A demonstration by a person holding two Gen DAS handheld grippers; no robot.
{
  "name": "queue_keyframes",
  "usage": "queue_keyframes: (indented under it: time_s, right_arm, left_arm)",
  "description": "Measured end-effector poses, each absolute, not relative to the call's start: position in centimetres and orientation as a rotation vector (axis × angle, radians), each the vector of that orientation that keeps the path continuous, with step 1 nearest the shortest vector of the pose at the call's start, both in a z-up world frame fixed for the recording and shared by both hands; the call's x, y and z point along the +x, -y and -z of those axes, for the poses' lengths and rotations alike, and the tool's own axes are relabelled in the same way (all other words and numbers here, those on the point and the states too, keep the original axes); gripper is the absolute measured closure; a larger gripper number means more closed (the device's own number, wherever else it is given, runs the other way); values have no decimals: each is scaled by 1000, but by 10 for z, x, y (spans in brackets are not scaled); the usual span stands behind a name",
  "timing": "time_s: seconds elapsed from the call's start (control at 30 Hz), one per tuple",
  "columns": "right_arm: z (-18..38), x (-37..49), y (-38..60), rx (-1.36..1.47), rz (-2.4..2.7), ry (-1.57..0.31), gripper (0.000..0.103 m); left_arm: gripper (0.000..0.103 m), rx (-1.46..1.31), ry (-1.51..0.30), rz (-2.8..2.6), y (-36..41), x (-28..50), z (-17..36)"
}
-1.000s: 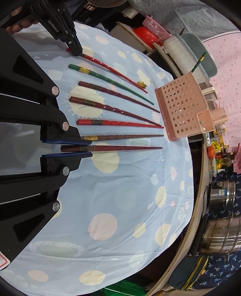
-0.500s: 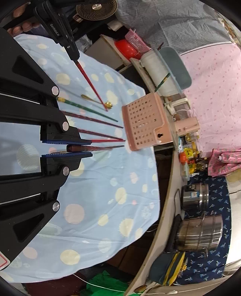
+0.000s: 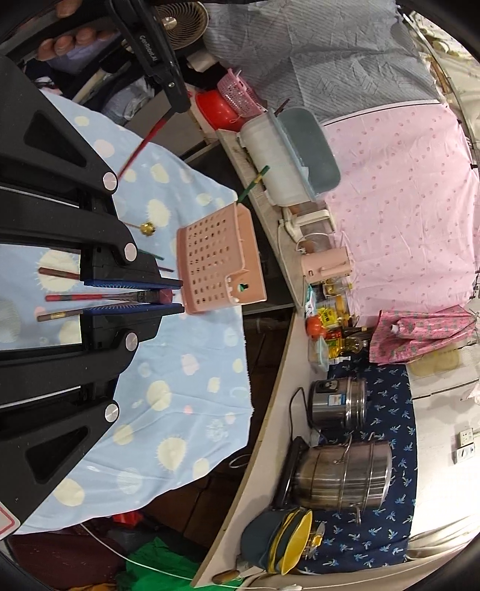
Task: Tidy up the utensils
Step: 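Lift both held chopsticks toward the pink holder, then carry both chopsticks over the pink holder and lower them into it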
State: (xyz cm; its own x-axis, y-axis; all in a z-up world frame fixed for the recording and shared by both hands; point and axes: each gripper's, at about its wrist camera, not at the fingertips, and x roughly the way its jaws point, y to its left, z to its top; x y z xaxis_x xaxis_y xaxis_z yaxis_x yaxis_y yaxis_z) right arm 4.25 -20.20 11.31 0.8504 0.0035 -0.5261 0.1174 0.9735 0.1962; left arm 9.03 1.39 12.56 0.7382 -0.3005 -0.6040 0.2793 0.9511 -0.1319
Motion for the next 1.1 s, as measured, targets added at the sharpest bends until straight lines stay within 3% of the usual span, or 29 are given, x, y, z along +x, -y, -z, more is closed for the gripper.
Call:
queue_keyframes:
  time_s: [0.77, 1.1]
  right_arm:
    - [-227, 185, 201, 150, 41, -333, 96]
    - [-208, 257, 198, 137, 57, -344, 96]
  left_arm:
    - [96, -4, -426, 282, 13, 222, -248]
    - [96, -20, -397, 267, 21, 284, -251]
